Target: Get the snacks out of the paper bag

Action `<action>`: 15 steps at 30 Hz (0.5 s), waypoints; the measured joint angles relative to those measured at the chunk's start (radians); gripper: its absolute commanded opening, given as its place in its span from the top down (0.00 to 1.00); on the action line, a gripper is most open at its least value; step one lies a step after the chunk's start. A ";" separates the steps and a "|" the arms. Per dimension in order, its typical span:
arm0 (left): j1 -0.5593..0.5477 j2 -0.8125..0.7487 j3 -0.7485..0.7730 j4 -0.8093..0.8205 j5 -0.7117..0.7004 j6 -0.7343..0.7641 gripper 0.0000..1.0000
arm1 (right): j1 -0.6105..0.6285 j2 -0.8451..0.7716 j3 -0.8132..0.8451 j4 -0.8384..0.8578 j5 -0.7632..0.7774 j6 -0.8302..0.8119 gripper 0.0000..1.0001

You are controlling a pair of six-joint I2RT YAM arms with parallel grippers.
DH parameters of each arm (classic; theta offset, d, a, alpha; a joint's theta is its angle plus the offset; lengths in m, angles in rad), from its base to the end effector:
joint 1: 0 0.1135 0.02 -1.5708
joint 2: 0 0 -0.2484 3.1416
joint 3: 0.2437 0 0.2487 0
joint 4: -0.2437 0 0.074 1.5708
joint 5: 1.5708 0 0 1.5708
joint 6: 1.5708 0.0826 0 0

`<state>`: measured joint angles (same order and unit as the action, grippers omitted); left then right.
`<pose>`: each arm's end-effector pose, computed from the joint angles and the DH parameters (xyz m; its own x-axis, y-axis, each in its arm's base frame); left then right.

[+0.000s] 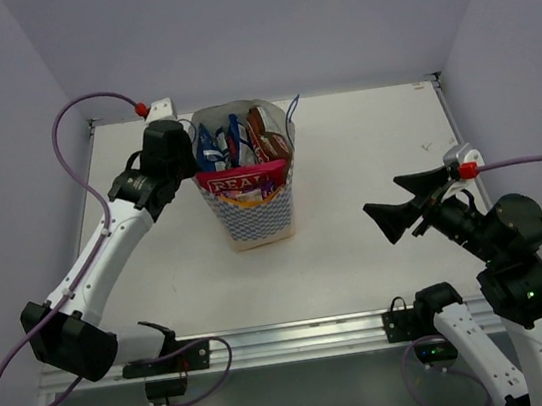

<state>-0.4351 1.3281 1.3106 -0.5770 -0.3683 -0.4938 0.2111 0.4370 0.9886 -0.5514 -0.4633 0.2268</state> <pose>0.3098 -0.1112 0.3258 -0.5054 -0.2527 -0.8250 -0.1326 0.9675 -0.2151 0.1066 0.0606 0.3962 -0.1402 0.1757 -0.9744 -0.6085 0.7611 0.2248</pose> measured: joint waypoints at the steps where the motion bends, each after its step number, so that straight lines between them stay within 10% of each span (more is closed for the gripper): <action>1: 0.007 0.001 0.000 0.008 0.004 0.025 1.00 | 0.000 0.000 0.000 0.003 0.000 -0.002 0.01; 15: 0.079 0.097 0.154 0.150 0.111 0.527 1.00 | 0.084 0.226 0.045 0.070 -0.019 0.001 0.01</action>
<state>-0.3557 1.4250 1.4643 -0.4271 -0.2573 0.0334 0.2955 0.6628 1.0340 -0.4816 -0.4824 0.2279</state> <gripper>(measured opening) 0.015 0.989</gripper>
